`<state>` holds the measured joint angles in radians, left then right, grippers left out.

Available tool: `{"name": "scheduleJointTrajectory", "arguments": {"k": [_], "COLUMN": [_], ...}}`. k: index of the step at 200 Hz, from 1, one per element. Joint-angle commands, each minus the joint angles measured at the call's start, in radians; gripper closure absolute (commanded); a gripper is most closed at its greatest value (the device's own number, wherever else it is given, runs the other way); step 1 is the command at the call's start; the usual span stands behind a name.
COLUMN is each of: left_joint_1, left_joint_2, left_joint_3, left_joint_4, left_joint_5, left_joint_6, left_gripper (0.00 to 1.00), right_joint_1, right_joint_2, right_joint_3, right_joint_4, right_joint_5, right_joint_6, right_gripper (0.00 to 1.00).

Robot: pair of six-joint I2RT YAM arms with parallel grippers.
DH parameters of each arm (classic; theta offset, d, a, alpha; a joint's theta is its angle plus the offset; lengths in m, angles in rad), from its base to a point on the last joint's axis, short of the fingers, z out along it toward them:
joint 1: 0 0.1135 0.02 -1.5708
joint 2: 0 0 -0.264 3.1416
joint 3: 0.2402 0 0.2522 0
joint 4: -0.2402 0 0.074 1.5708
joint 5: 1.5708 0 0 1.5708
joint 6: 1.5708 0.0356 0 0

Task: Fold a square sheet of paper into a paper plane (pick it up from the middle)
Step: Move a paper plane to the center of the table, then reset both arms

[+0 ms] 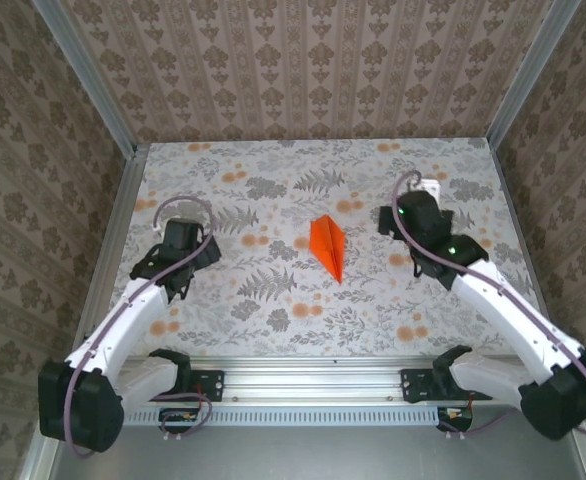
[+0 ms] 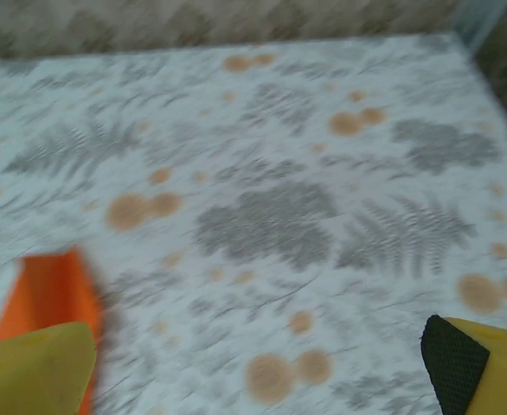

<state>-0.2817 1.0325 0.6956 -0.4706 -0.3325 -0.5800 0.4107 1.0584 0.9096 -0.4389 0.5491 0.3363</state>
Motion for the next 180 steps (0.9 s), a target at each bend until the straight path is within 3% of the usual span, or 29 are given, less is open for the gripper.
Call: {"name": "scheduleJointTrajectory", "arguments": {"k": [1,30,58,67,82,109,119,136,149,180], "left_joint_1": [0.09,0.199,0.243,0.261,0.271,0.27,0.27,0.269,0.269,0.261], "left_joint_2": [0.017,0.039,0.076,0.1,0.143,0.212,0.244,0.286,0.32,0.414], "left_joint_3": [-0.001,-0.03,-0.107,-0.129,-0.181,-0.251,-0.263,-0.249,-0.25,-0.233], "left_joint_4": [0.044,0.164,0.362,0.422,0.573,0.832,0.901,0.963,1.031,1.126], "left_joint_5": [-0.102,-0.085,-0.061,-0.024,0.019,0.078,0.09,0.114,0.135,0.191], "left_joint_6": [0.101,0.247,0.359,0.37,0.411,0.46,0.481,0.52,0.532,0.579], "left_gripper": [0.0,0.0,0.0,0.0,0.0,0.0,0.0,0.0,0.0,0.0], "right_joint_1": [-0.101,-0.283,-0.309,-0.311,-0.318,-0.329,-0.334,-0.367,-0.364,-0.363], "right_joint_2": [-0.056,0.04,0.218,0.252,0.301,0.394,0.46,0.447,0.514,0.494], "right_joint_3": [-0.2,-0.386,-0.458,-0.423,-0.428,-0.452,-0.481,-0.516,-0.577,-0.55], "right_joint_4": [0.278,0.531,0.829,0.814,0.941,1.168,1.301,1.319,1.523,1.423], "right_joint_5": [0.082,-0.05,-0.091,-0.112,-0.145,-0.287,-0.319,-0.356,-0.369,-0.34], "right_joint_6": [-0.131,-0.166,-0.239,-0.257,-0.274,-0.312,-0.323,-0.286,-0.303,-0.292], "right_gripper": [0.0,0.0,0.0,0.0,0.0,0.0,0.0,0.0,0.0,0.0]}}
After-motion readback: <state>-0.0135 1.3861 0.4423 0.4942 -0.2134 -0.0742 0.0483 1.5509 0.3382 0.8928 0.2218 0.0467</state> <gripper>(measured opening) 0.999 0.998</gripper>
